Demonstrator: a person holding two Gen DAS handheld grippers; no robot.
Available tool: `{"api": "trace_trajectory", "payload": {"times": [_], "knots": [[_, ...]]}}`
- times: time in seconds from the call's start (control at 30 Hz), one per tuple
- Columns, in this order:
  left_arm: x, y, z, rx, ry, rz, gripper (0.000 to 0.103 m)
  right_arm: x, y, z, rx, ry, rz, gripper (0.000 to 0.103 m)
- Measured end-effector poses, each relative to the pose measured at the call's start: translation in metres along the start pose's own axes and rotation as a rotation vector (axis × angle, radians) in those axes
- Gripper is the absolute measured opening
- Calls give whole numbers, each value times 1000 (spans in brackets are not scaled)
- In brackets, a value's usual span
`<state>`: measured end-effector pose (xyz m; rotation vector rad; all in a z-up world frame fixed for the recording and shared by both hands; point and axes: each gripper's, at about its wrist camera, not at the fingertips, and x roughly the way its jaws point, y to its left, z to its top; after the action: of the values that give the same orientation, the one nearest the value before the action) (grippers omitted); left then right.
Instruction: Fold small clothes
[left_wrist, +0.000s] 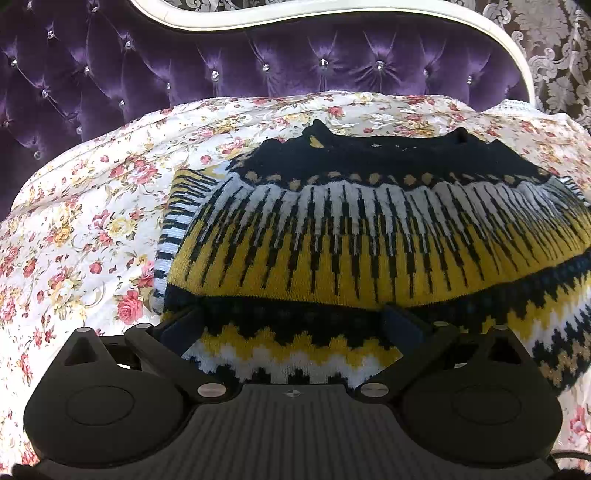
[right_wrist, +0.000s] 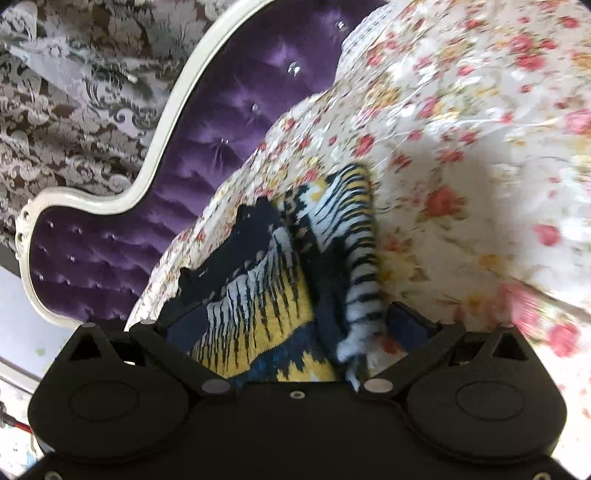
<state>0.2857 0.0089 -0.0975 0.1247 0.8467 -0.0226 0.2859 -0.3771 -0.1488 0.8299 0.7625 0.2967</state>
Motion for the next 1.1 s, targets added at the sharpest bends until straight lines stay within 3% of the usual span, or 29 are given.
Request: {"api": "trace_trajectory", "payload": {"times": [0.2,0.43,0.5,0.6,0.83,1.0,1.1], "knots": [[-1,-1,-3,-5,-15,1,103,22,2,7,6,24,118,103],[-10,4,10,-28,13,-36,99,23,11,6,-11,31,60,103],[-18,7,22,-72,6,-73,92,23,11,5,-33,31,63,103],[-27,2,45,-139,-19,-119,92,23,10,5,-15,25,61,103],[-7,-51,82,-61,-1,-116,92,23,7,6,-3,29,76,103],[34,-71,79,-17,109,-73,93,22,6,6,-3,29,81,103],[42,-73,68,-3,75,-62,102,22,6,5,-8,27,81,103]]}}
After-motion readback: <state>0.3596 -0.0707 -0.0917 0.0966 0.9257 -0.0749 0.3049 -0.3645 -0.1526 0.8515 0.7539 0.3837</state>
